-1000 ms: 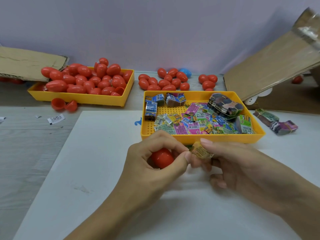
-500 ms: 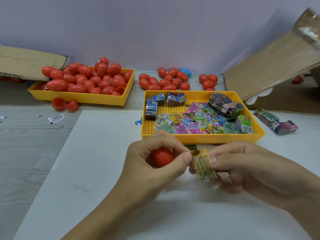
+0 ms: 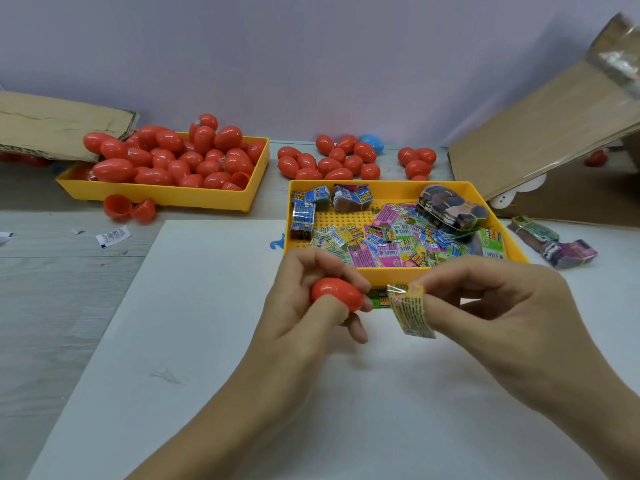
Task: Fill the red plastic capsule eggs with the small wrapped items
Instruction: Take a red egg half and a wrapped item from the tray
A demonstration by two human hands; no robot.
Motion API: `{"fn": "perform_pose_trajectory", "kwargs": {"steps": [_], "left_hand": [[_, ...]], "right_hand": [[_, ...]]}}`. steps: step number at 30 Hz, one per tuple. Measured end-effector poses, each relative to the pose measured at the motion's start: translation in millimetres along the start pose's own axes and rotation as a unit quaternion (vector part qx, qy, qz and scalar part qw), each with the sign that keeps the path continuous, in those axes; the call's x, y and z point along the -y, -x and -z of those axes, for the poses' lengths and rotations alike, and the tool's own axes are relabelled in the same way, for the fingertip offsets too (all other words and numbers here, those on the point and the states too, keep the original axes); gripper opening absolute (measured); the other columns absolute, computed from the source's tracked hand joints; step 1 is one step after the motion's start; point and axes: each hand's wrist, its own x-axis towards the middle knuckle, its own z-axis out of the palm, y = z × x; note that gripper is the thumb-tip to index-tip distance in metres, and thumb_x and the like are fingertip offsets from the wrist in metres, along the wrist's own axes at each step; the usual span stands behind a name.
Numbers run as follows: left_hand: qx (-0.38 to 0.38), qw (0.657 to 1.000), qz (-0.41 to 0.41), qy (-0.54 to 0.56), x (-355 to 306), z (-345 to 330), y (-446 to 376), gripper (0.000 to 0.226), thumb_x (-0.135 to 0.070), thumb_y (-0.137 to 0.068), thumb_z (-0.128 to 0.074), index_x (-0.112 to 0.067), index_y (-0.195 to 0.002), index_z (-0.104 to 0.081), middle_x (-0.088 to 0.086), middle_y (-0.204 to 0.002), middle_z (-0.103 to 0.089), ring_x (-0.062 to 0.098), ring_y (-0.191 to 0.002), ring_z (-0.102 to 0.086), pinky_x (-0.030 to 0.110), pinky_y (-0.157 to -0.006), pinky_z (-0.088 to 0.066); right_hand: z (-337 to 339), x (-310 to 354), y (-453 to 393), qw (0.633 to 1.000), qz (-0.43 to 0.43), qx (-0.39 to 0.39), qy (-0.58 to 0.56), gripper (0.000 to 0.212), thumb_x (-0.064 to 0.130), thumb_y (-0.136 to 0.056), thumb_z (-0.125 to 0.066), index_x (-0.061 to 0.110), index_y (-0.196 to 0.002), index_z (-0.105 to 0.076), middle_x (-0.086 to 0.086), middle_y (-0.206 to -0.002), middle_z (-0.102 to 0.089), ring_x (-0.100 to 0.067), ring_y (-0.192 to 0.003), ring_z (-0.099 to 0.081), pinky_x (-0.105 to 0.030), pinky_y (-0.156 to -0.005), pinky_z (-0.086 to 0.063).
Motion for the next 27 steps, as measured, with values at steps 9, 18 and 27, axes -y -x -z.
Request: {"fn": "perform_pose_trajectory", "kwargs": {"steps": [9,18,27], "left_hand": [[0.028,0.997,-0.013,-0.071,-7.4,-5.8,3.2,0.044,-0.011,-0.080,-0.072,-0.031,-0.119,-0.072,0.006,-0.107,-0.061,0.023,-0.082,-0.068,0.025,-0.068,-0.058],[0.042,0.998,0.000,-0.048,-6.9,-6.1,4.0,0.049,-0.027,-0.078,-0.065,-0.034,-0.126,-0.067,0.017,-0.110,-0.061,0.023,-0.084,-0.070,0.028,-0.073,-0.059],[0.042,0.998,-0.002,-0.042,-6.1,-5.3,4.1,0.045,-0.004,-0.082,-0.061,-0.019,-0.124,-0.069,0.013,-0.103,-0.061,0.022,-0.078,-0.068,0.027,-0.072,-0.058]], "right_hand": [[-0.8,3.2,1.8,0.995,0.064,0.006,0.075,0.013,0.044,-0.075,-0.072,0.035,-0.082,-0.077,0.010,-0.075,-0.071,-0.018,-0.062,-0.060,-0.037,-0.045,-0.046],[-2.4,1.0,3.0,0.991,0.083,-0.008,0.109,0.005,0.024,-0.079,-0.074,0.028,-0.082,-0.074,0.008,-0.072,-0.067,-0.017,-0.059,-0.056,-0.034,-0.045,-0.045],[-4.2,-1.0,4.7,0.993,0.070,0.001,0.093,0.007,0.028,-0.081,-0.069,0.026,-0.076,-0.074,0.004,-0.068,-0.064,-0.021,-0.057,-0.054,-0.037,-0.044,-0.045]]}}
